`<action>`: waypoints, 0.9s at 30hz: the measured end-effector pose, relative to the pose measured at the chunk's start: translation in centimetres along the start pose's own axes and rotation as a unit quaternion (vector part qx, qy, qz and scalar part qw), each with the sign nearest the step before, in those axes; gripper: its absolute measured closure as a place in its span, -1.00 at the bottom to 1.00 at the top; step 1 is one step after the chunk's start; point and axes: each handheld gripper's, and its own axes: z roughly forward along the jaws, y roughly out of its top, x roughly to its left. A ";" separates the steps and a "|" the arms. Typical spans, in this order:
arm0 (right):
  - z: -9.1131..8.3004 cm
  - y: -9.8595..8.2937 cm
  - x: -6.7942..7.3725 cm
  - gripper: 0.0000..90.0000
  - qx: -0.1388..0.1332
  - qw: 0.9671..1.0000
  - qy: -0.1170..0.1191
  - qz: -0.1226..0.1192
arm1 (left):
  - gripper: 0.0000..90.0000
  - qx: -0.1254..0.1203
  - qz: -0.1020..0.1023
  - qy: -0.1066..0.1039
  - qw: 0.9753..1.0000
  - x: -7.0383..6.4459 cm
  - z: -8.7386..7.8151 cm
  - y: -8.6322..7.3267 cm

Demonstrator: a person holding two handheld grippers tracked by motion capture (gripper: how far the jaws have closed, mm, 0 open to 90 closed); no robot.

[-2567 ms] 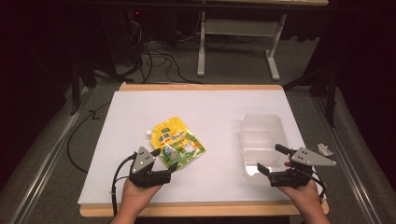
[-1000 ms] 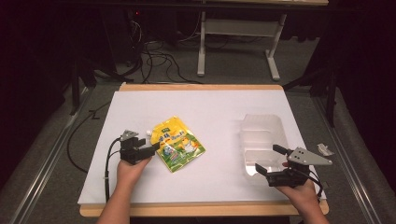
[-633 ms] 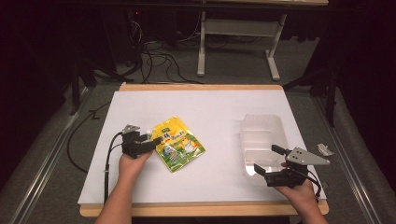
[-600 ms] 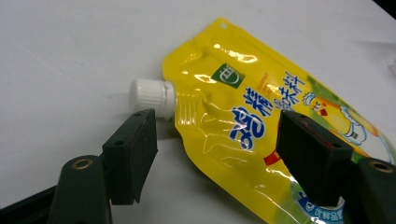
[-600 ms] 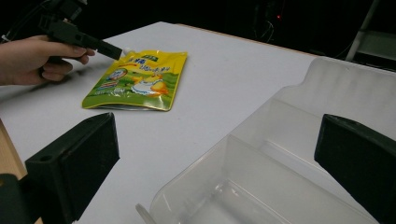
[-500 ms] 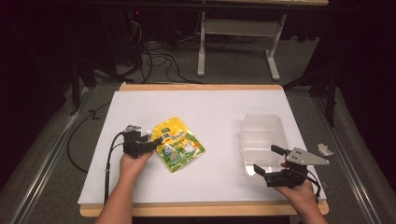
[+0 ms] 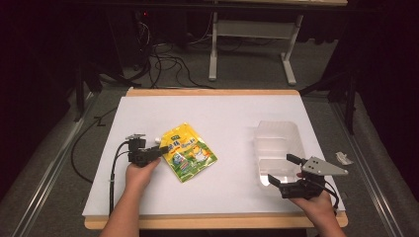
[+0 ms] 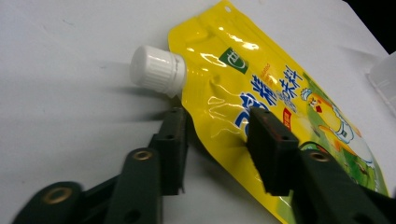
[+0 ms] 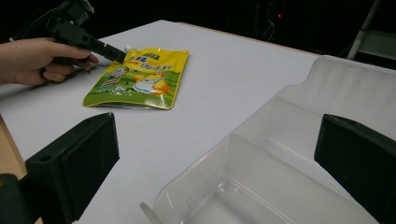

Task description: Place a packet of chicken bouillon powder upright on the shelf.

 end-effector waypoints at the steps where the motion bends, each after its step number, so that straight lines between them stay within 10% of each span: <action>1: 0.0 0.0 0.0 -1.00 0.000 1.000 0.000 0.000 | 0.37 0.002 0.002 -0.001 1.000 0.0 0.0 0.0; 14: -0.1 0.0 -0.1 -0.99 -0.002 1.000 -0.001 0.003 | 1.00 -0.014 0.045 0.003 0.999 -1.4 -0.1 -0.2; 27: -0.3 0.0 0.0 -0.99 -0.005 1.000 -0.005 0.000 | 1.00 -0.065 0.077 0.044 0.994 -4.3 -1.3 -0.3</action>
